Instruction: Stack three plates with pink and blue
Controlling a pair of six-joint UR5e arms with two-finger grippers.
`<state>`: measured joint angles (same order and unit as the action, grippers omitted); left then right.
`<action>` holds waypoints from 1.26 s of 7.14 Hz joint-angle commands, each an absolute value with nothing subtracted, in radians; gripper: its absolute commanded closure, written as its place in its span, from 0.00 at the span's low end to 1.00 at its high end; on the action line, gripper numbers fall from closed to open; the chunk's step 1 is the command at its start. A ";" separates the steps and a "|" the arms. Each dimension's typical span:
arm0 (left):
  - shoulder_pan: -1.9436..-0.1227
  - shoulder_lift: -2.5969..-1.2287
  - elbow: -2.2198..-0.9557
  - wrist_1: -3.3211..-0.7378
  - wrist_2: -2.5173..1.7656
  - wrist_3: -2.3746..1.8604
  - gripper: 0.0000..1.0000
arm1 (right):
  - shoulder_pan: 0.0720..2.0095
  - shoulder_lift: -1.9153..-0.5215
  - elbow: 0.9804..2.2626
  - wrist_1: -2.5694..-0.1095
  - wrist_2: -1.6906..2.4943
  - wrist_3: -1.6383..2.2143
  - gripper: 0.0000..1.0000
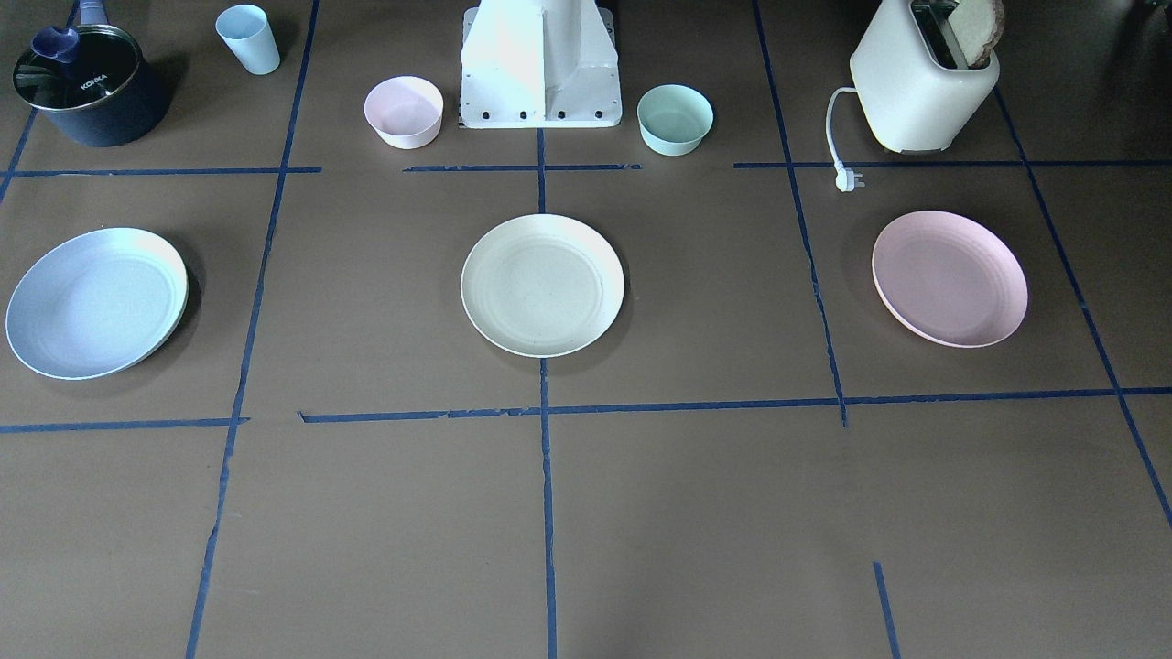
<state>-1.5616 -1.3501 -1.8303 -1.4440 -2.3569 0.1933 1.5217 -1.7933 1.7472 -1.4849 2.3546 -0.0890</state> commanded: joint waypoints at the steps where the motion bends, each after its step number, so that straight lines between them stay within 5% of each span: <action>1: -1.562 -1.353 -1.842 -1.445 -2.355 0.195 0.00 | 1.522 -1.793 1.747 -1.485 2.355 -0.089 0.00; 7: -1.533 -1.434 -1.815 -1.659 -2.373 0.111 0.00 | 1.522 -1.787 1.750 -1.485 2.355 -0.089 0.00; 9: -1.359 -1.420 -1.799 -1.799 -2.367 -0.194 0.00 | 1.522 -1.787 1.750 -1.485 2.355 -0.089 0.00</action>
